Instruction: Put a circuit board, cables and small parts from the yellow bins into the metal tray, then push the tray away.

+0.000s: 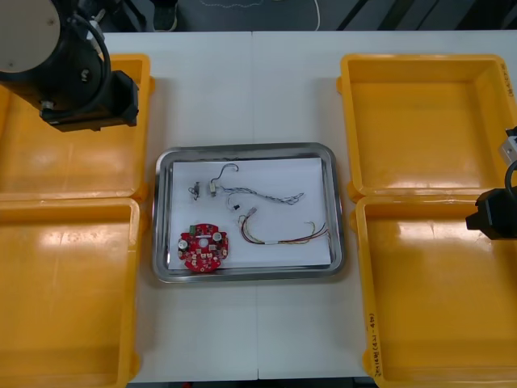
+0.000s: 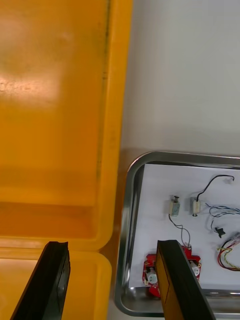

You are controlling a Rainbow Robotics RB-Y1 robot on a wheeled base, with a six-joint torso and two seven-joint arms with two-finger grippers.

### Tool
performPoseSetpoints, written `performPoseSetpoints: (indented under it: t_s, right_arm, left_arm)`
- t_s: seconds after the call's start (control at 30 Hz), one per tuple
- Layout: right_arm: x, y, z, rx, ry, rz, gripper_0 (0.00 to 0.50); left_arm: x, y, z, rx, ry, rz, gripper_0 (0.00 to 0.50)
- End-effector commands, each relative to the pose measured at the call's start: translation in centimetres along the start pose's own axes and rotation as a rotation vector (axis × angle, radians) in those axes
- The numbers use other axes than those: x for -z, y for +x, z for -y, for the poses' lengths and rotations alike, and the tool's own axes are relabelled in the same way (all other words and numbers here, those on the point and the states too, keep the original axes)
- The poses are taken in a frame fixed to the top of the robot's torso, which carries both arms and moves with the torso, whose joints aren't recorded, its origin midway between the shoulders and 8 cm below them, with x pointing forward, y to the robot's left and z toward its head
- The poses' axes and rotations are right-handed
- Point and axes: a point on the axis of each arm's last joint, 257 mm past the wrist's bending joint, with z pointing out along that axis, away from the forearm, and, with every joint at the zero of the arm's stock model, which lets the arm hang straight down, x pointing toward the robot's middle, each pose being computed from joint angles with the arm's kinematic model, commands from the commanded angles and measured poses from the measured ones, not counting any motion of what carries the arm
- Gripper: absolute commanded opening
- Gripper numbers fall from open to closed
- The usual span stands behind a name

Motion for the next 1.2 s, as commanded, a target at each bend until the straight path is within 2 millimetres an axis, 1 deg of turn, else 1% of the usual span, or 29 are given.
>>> performPoseSetpoints:
  t_s: [0.03,0.07,0.1,0.13,0.17,0.23,0.3,0.33,0.37,0.5,0.67,0.73,0.9,1.0,1.13,1.2]
  right_arm:
    - [0.3,0.1,0.4,-0.005,-0.003,0.006,0.500]
    - [0.3,0.1,0.4,-0.005,-0.003,0.006,0.500]
    - [0.3,0.1,0.4,-0.005,-0.003,0.006,0.500]
    - [0.3,0.1,0.4,-0.005,-0.003,0.006,0.500]
    - [0.3,0.1,0.4,-0.005,-0.003,0.006,0.500]
    - [0.3,0.1,0.4,-0.005,-0.003,0.006,0.500]
    - [0.3,0.1,0.4,-0.005,-0.003,0.006,0.500]
    - [0.3,0.1,0.4,-0.005,-0.003,0.006,0.500]
    - [-0.3,1.3,1.4,-0.016,0.018,-0.029,0.500]
    - [0.1,1.1,1.6,-0.002,0.016,-0.027,0.500]
    - [0.5,1.1,1.8,0.018,0.017,-0.030,0.500]
    - [0.5,1.1,1.7,0.020,0.014,-0.030,0.500]
    - [0.8,0.6,0.7,0.032,-0.003,-0.021,0.500]
    - [0.9,0.0,-0.2,0.046,-0.014,-0.015,0.500]
    - [0.9,-0.5,-1.5,0.074,-0.024,-0.015,0.500]
    - [0.8,-0.9,-2.5,0.101,-0.028,-0.017,0.500]
  left_arm:
    - [1.0,-0.6,-5.2,0.041,-0.057,-0.026,0.500]
    - [1.1,-0.7,-6.0,0.037,-0.068,-0.026,0.500]
    - [1.0,-0.6,-6.3,0.035,-0.071,-0.029,0.500]
    - [1.0,-0.5,-7.2,0.037,-0.078,-0.031,0.500]
    - [1.0,-0.4,-7.4,0.039,-0.077,-0.032,0.500]
    - [0.9,-0.2,-8.8,0.058,-0.075,-0.031,0.500]
    - [0.9,0.0,-9.7,0.056,-0.078,-0.027,0.500]
    - [0.8,0.3,-10.3,0.056,-0.082,-0.026,0.500]
    - [0.7,0.6,-10.9,0.055,-0.086,-0.025,0.500]
    - [0.3,1.8,-12.9,0.049,-0.095,-0.031,0.500]
    - [0.4,3.3,-14.7,0.035,-0.094,-0.030,0.500]
    - [0.4,4.1,-15.2,0.038,-0.095,-0.034,0.500]
    - [0.2,6.1,-15.9,0.031,-0.099,-0.043,0.500]
    - [0.4,7.2,-16.2,0.025,-0.099,-0.044,0.500]
    - [0.6,8.0,-16.2,0.005,-0.090,-0.044,0.500]
    - [0.8,8.8,-16.3,-0.009,-0.079,-0.050,0.500]
